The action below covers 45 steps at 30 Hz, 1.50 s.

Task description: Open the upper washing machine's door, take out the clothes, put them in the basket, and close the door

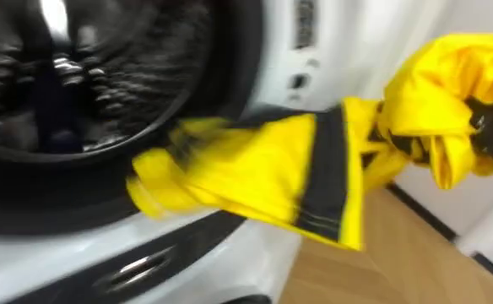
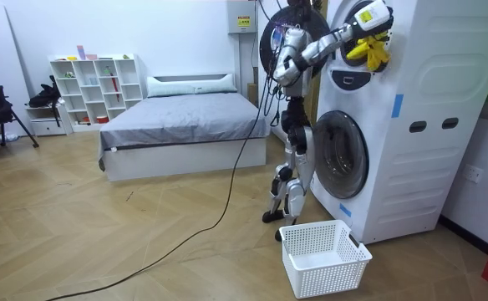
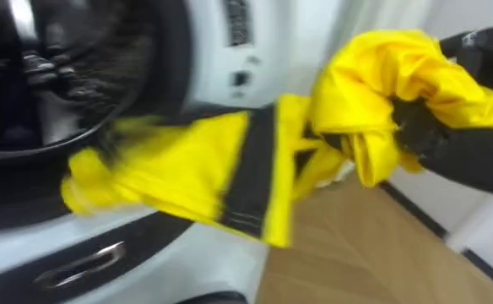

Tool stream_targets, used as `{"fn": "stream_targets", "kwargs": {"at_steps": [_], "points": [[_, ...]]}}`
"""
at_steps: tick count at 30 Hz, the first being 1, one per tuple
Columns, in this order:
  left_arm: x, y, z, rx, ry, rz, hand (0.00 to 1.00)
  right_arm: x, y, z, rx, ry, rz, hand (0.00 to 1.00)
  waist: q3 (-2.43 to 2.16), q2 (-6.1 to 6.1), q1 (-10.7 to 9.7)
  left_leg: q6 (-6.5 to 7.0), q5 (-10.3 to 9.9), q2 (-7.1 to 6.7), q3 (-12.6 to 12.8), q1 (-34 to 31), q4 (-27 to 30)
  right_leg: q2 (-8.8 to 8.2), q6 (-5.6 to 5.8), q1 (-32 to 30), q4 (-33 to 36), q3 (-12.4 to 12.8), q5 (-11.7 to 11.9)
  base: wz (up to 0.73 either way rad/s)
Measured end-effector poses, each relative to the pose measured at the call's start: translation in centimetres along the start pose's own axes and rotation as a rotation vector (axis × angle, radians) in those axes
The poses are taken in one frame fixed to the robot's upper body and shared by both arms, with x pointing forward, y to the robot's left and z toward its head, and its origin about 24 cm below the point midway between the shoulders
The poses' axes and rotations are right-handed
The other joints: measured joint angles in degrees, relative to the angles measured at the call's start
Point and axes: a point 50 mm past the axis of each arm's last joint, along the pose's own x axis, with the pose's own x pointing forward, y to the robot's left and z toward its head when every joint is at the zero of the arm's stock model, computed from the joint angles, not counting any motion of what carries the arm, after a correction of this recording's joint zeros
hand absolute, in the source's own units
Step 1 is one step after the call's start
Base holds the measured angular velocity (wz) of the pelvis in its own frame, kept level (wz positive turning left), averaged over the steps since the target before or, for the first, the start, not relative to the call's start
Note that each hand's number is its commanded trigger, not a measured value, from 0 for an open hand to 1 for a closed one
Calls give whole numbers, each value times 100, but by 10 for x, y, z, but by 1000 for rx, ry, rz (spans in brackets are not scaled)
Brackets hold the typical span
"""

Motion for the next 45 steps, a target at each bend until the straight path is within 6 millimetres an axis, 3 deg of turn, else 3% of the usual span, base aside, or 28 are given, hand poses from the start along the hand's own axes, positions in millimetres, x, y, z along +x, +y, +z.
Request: {"fn": "stream_targets", "kwargs": {"at_steps": [5,13,17,18,19,24,26,28,29,30,32,34,37,45], "points": [[1,4,-12,1,73,3,0,-1,-5,-13,10,75,-38,100,7,16,-55,-87,-47,96,404,-53,101,151,-60,-181,68,297,36,-36],[1,5,-15,31,129,1,0,-7,-6,-31,40,178,-67,100,3,48,-111,-112,-70,98,618,-198,188,225,-88,-392,79,517,100,-17],[1,5,-17,69,152,-2,0,-17,7,-61,103,301,-61,100,15,80,-151,-131,-113,170,699,-216,247,296,-86,-397,68,605,131,-10],[0,4,-17,75,153,-6,0,-19,10,-67,117,326,-61,100,28,124,-144,-133,-136,172,704,-227,279,307,-83,-404,65,649,135,-14],[0,1,-18,79,158,-20,0,-24,17,-79,149,382,-55,100,7,161,-146,-132,-168,170,716,-248,328,318,-79,-423,67,676,142,-14],[-4,-11,-18,131,155,-77,0,-49,50,-118,257,581,-20,100,9,513,-71,-118,-257,198,959,-382,452,400,-47,-657,204,899,162,-28],[-6,-18,-15,155,139,-106,0,-70,62,-141,287,715,-17,100,17,692,-66,-96,-289,226,1013,-481,493,406,-31,-804,300,890,160,-15],[-7,-20,-14,161,133,-124,0,-86,74,-158,317,817,-33,100,0,789,-64,-87,-299,190,1040,-578,513,406,-20,-920,326,923,153,-15],[-7,-22,-11,166,124,-129,0,-95,81,-167,331,874,-34,100,15,858,-61,-82,-299,172,1034,-665,531,405,-13,-1028,389,938,150,-11],[-7,-23,-9,168,118,-133,0,-99,83,-171,336,900,-37,100,21,899,-58,-78,-301,175,1032,-710,543,399,-10,-1072,394,939,152,-3],[-7,-26,-4,169,103,-153,0,-115,87,-183,338,985,-64,100,27,1098,-63,-67,-302,149,1006,-810,571,387,6,-1167,400,946,162,0],[-8,-29,-4,178,99,-171,0,-123,89,-192,340,1029,-93,100,31,1193,-53,-61,-299,111,919,-847,567,409,21,-1237,438,987,147,-12],[-8,-29,-1,148,92,-176,0,-128,92,-201,352,1061,-139,100,27,1263,-76,-10,-270,53,715,-1038,560,410,28,-1454,601,996,126,-5],[-7,-29,7,109,57,-170,0,-136,97,-221,378,1121,-187,100,50,1379,-96,80,-212,-28,699,-1426,569,375,56,-1914,801,1014,116,0]]}}
